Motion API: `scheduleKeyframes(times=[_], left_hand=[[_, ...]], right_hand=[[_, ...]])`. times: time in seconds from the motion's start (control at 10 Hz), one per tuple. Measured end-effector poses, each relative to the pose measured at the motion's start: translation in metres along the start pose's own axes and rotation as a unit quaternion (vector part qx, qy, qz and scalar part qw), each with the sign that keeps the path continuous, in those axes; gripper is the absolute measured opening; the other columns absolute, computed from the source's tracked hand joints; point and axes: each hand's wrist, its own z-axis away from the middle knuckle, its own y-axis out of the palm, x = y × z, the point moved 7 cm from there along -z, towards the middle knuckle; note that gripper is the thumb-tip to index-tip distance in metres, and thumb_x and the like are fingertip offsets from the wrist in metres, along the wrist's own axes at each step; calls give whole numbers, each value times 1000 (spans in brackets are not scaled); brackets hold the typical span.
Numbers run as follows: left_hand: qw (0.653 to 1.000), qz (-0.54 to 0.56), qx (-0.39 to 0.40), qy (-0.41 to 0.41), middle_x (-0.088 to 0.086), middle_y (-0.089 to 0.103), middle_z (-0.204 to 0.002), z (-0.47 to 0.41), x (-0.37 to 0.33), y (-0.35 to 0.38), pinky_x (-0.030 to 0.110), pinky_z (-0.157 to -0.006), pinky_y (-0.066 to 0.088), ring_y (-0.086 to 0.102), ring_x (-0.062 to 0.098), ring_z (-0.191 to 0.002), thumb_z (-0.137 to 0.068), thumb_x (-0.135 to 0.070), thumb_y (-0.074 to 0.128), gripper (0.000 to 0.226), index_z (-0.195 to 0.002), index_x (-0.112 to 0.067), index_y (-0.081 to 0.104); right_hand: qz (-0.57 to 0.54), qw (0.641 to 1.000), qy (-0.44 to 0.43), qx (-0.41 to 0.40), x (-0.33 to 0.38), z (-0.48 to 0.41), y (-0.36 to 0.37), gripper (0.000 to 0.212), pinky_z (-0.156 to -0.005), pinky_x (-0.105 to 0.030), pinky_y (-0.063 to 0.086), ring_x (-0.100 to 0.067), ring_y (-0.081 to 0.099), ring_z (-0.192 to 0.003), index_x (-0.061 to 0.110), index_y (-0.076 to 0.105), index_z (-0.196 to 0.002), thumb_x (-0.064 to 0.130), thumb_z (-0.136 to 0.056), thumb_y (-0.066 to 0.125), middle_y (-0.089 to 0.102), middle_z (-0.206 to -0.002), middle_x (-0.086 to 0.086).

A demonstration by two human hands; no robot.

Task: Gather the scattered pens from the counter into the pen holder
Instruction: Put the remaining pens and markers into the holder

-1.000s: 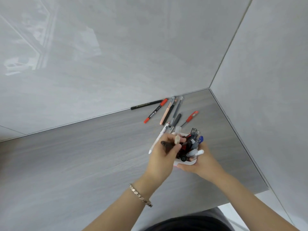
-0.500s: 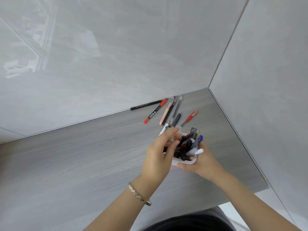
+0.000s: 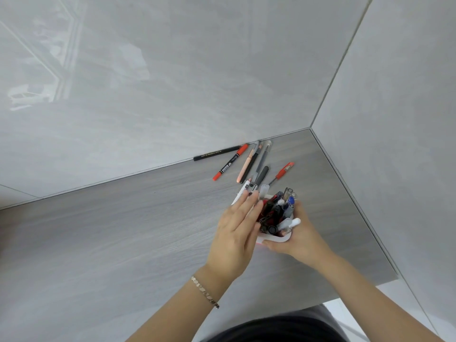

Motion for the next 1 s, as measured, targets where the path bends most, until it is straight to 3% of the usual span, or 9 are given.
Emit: scheduleKeyframes(times=[0.2,0.3,0.4,0.5,0.6,0.7,0.8,0.9,1.0], left_hand=[[981,-44,159,-101,-5,-13,-152,-16,1,18,44,-118,-5,-18,13,-142,-84,-65,3,69,-141,-29,-7],[972,16,208,-109,-13,-22,-149,-24,3,23,43,-118,-1,-16,9,-141,-75,-77,13,75,-134,-43,-17],[952,155,210,-162,-16,-6,-153,-16,17,15,31,-115,14,0,2,-141,-63,-64,64,105,-130,-55,-16],[933,159,248,-205,-9,25,-149,-6,38,22,34,-111,33,29,7,-135,-53,-40,85,127,-138,-45,-9],[938,169,222,-206,-11,38,-143,-13,36,26,31,-108,37,39,6,-130,-52,-38,86,112,-134,-48,10],[943,181,174,-217,-31,44,-118,-16,29,23,23,-100,44,47,-6,-115,-50,-30,88,96,-125,-45,29],[942,193,114,-251,-29,44,-112,-5,31,8,17,-89,48,52,-2,-109,-49,-18,88,89,-116,-40,34],[933,199,41,-297,-22,59,-102,12,43,-21,5,-70,48,60,-6,-97,-49,-4,87,82,-105,-38,40],[930,169,-16,-326,-24,61,-96,27,63,-59,1,-68,46,58,-17,-91,-49,0,86,80,-106,-34,41]], right_hand=[[-2,1000,-5,16,2,-1,0,86,-82,-9,48,6,52,-97,65,20,-99,19,-63,84,46,-104,28],[-4,1000,-2,21,1,0,-1,87,-84,-18,48,6,53,-98,63,22,-100,16,-62,85,48,-106,25],[13,1000,10,27,3,0,0,82,-92,-25,49,-2,55,-105,57,26,-109,24,-61,84,49,-111,25],[36,998,-4,43,8,-2,2,80,-95,-34,51,-5,57,-107,26,32,-127,33,-61,78,55,-116,16],[122,989,-12,80,8,-4,-6,72,-87,-12,40,-6,50,-110,17,24,-139,11,-80,65,42,-120,19],[169,985,-16,33,-3,-20,-32,76,-97,-21,32,-11,42,-117,24,25,-142,-10,-81,54,38,-128,6],[165,982,59,-75,-6,-54,-60,52,-86,-34,43,-19,51,-92,7,42,-135,-2,-86,54,52,-107,-9],[148,973,100,-144,10,-88,-66,53,-90,-40,45,-30,55,-97,2,37,-136,19,-90,57,56,-104,-18],[192,964,152,-107,19,-117,-48,75,-103,-39,37,-37,40,-127,8,20,-144,41,-88,57,34,-139,-25]])
